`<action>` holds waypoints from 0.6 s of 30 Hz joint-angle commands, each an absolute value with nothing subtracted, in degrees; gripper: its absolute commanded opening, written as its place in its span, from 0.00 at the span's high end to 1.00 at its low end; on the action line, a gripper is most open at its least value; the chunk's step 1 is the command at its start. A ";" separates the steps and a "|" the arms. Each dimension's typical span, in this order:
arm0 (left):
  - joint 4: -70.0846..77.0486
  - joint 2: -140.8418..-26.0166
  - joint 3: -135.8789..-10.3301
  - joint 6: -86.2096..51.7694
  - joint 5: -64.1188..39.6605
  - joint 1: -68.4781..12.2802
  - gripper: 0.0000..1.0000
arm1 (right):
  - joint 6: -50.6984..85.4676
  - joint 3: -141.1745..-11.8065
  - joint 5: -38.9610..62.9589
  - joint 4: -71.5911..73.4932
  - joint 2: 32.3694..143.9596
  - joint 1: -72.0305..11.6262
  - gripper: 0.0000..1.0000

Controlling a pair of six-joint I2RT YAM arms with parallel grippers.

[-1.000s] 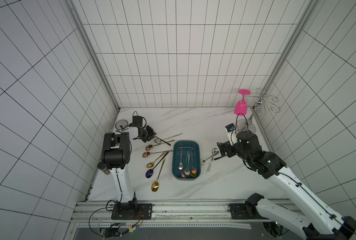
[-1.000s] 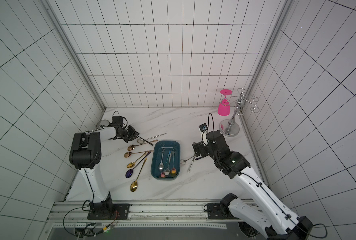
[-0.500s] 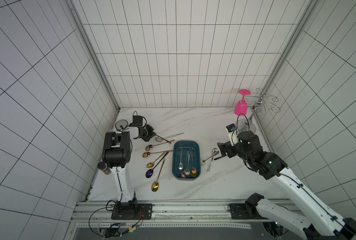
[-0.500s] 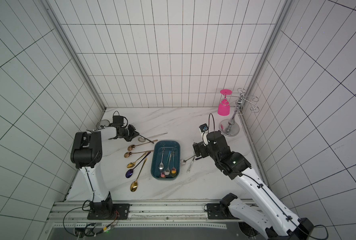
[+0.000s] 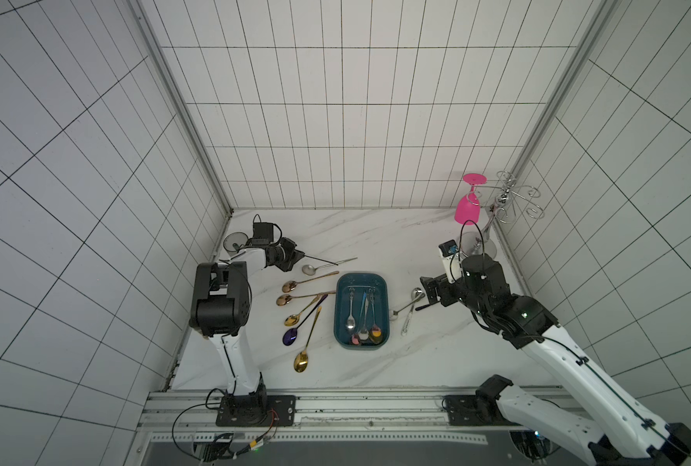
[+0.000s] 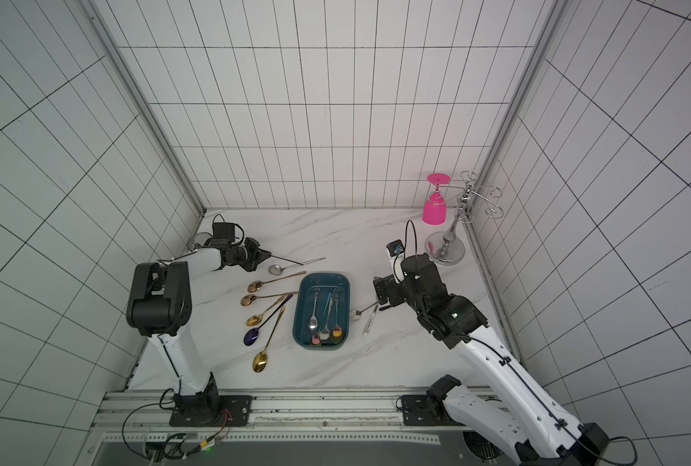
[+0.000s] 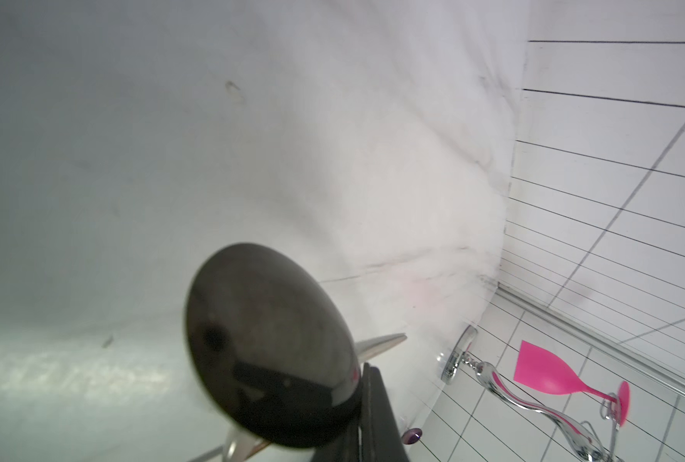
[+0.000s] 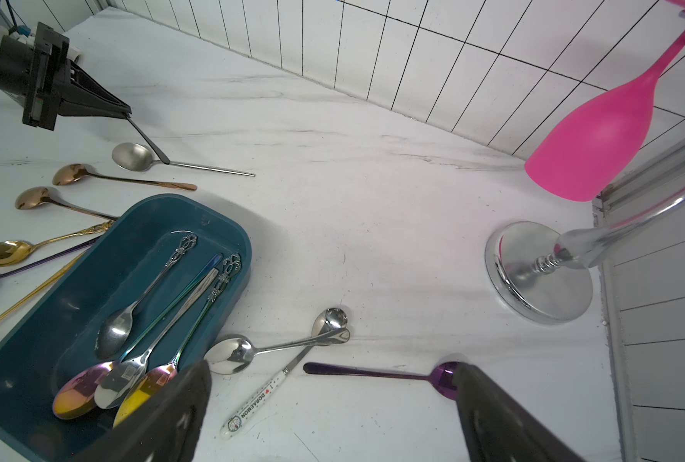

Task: Put the spoon into the storage box
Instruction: Pick up the spoon from the center of the board.

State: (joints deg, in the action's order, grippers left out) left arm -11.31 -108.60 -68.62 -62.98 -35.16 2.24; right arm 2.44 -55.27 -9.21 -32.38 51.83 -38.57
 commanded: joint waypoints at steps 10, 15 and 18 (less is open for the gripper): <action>7.55 -93.76 -58.00 -87.76 -39.53 2.62 1.00 | 24.53 -52.66 4.82 -7.50 56.40 -37.97 0.07; 9.90 -87.45 -52.30 -99.97 -37.44 2.04 1.00 | 33.85 -47.20 6.12 15.78 60.82 -39.25 0.11; 8.01 -85.18 -51.25 -105.73 -38.37 1.39 1.00 | 34.23 -45.51 4.64 28.65 65.79 -42.51 0.14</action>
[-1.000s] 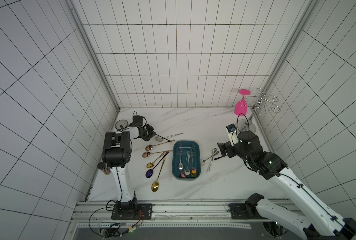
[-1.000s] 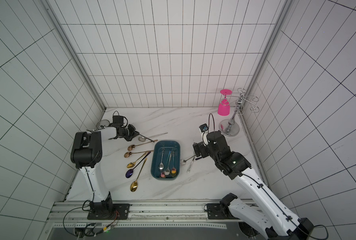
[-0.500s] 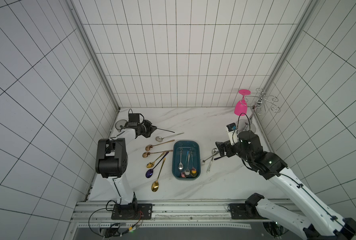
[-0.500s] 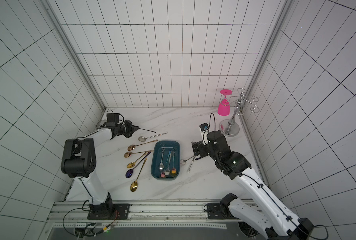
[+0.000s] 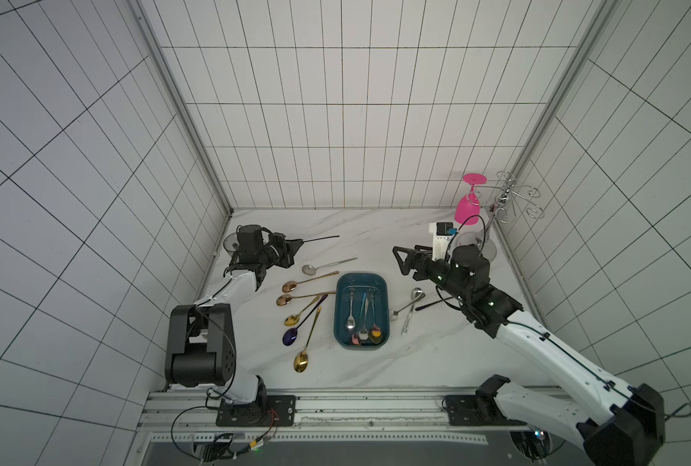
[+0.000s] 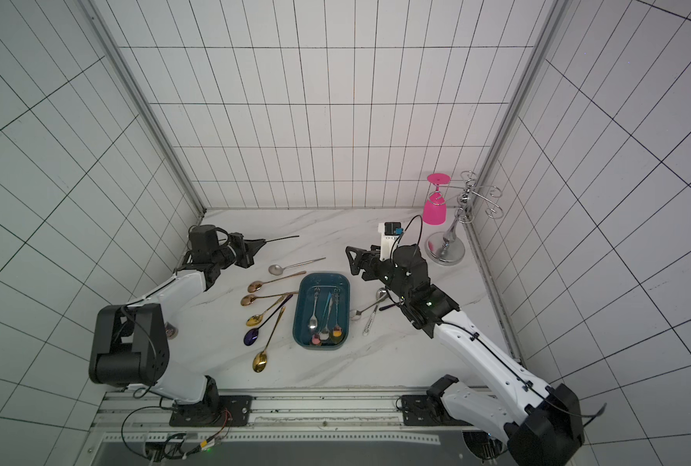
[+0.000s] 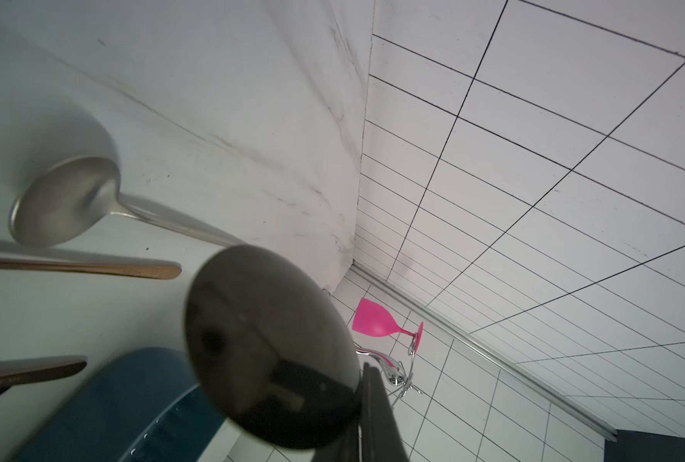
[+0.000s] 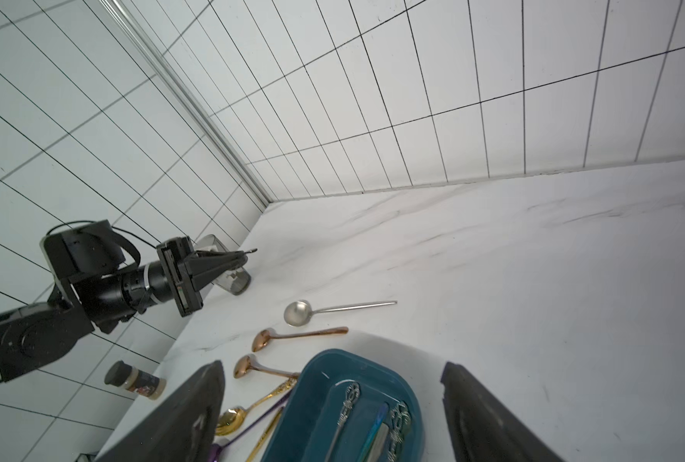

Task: Put the spoon into the storage box
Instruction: Pick up the spoon from the center of the board.

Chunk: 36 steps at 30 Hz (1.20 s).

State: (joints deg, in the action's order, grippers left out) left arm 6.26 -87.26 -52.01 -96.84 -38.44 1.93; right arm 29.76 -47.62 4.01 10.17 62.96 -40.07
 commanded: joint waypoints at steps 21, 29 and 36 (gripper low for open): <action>9.37 -84.55 -54.85 -112.08 -44.74 -7.16 1.00 | 11.69 -46.50 47.16 53.71 85.12 -37.56 0.33; 10.67 -83.94 -54.42 -109.40 -44.66 -9.37 1.00 | -32.96 -58.85 40.89 -5.22 75.84 -36.14 0.33; 11.25 -83.42 -52.83 -108.13 -43.84 -12.28 1.00 | -42.77 -62.45 38.80 -6.27 74.85 -33.35 0.34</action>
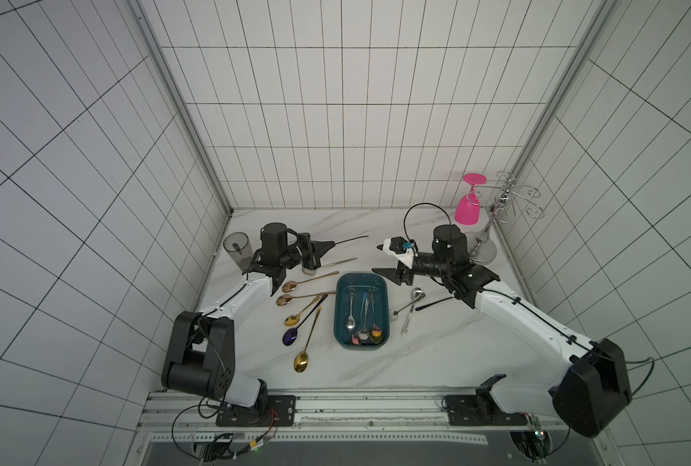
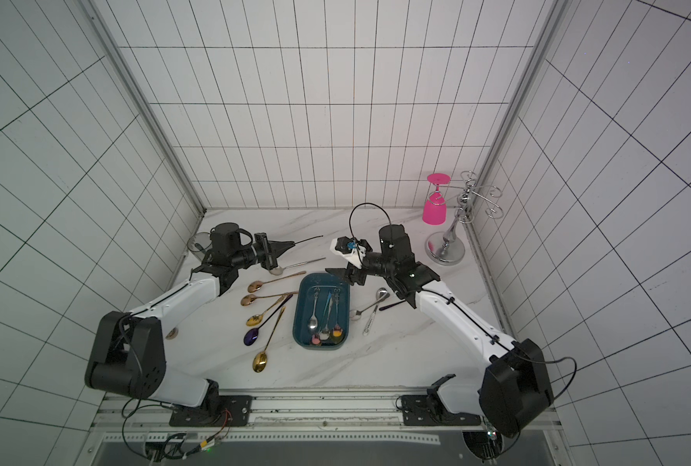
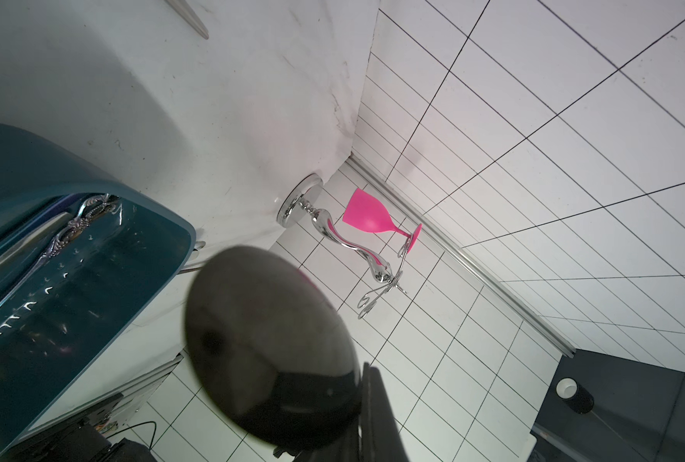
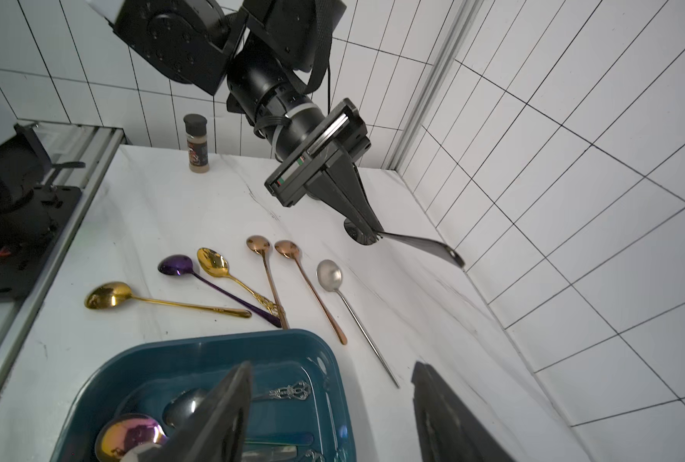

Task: Put the spoon into the storage box
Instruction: Pick up the spoon from the center of the board.

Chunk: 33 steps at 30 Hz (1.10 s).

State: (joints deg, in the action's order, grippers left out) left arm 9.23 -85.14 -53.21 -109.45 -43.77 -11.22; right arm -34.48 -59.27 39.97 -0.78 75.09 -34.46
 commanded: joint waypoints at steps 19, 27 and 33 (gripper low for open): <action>12.31 -83.41 -51.77 -106.83 -43.24 -17.09 1.00 | -51.13 -72.58 42.26 -11.73 80.56 -32.44 0.52; 12.34 -83.67 -51.59 -106.58 -42.86 -17.40 1.00 | -52.80 -73.95 42.36 -13.57 81.21 -33.23 0.64; 12.26 -83.85 -51.51 -106.60 -42.80 -17.80 1.00 | -53.69 -75.18 41.96 -14.46 81.97 -33.96 0.67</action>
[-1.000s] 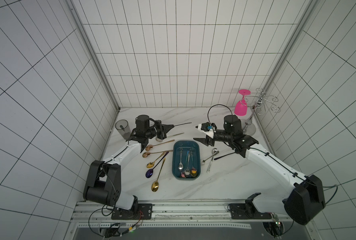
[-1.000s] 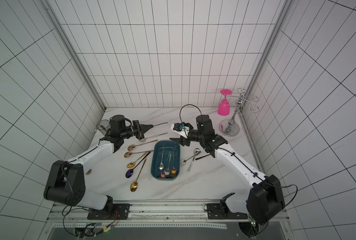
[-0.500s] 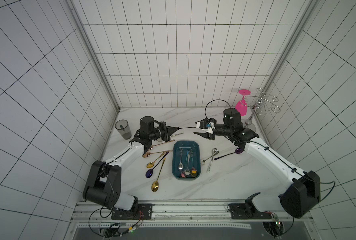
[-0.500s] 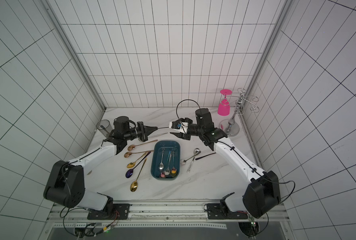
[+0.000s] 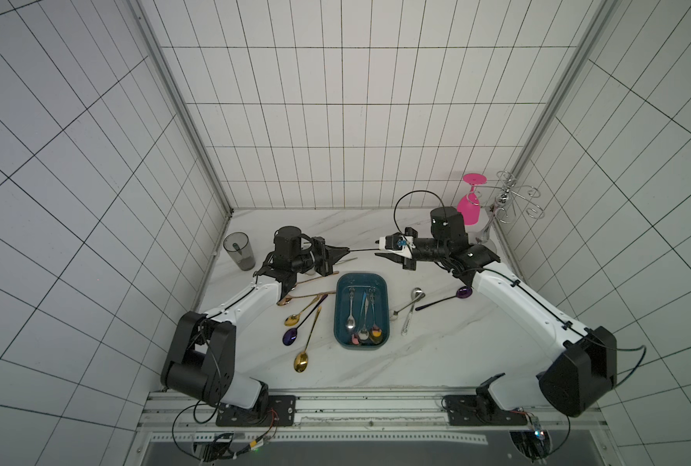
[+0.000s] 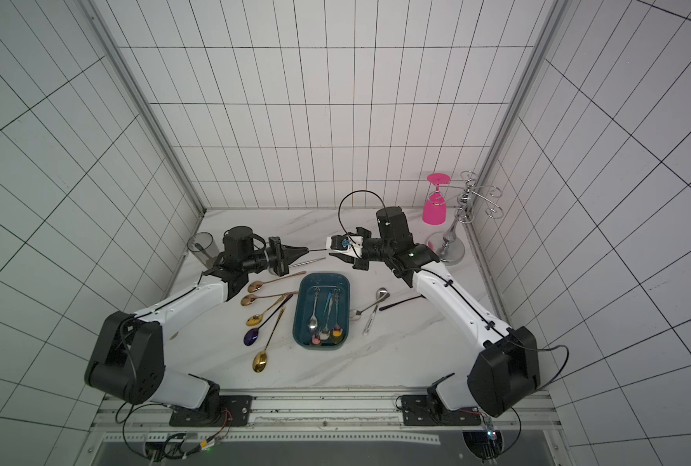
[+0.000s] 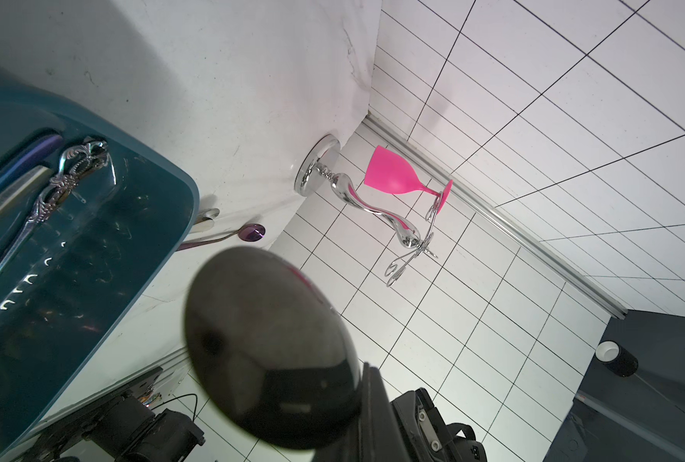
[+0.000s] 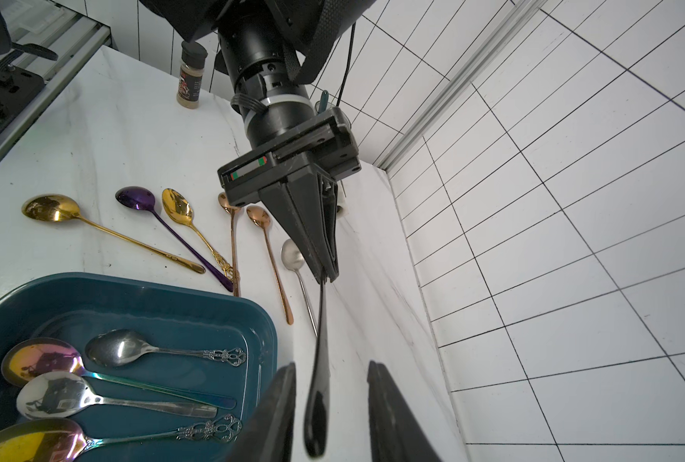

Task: Put the spoon into the storage box
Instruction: Pick up the spoon from the center of the board.

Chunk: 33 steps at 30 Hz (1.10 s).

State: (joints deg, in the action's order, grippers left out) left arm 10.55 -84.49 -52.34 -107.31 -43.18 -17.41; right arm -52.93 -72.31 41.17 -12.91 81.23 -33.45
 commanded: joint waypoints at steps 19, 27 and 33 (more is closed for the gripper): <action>12.22 -83.26 -51.08 -106.14 -42.15 -17.41 0.68 | -55.25 -78.88 39.83 -19.87 82.45 -34.54 1.00; 12.25 -80.03 -50.95 -97.71 -42.01 -14.83 0.27 | -50.08 -84.65 39.24 -30.11 82.44 -32.85 1.00; 9.36 -77.17 -53.49 -84.18 -44.59 -8.38 0.17 | -44.48 -89.15 39.02 -40.95 82.62 -32.25 1.00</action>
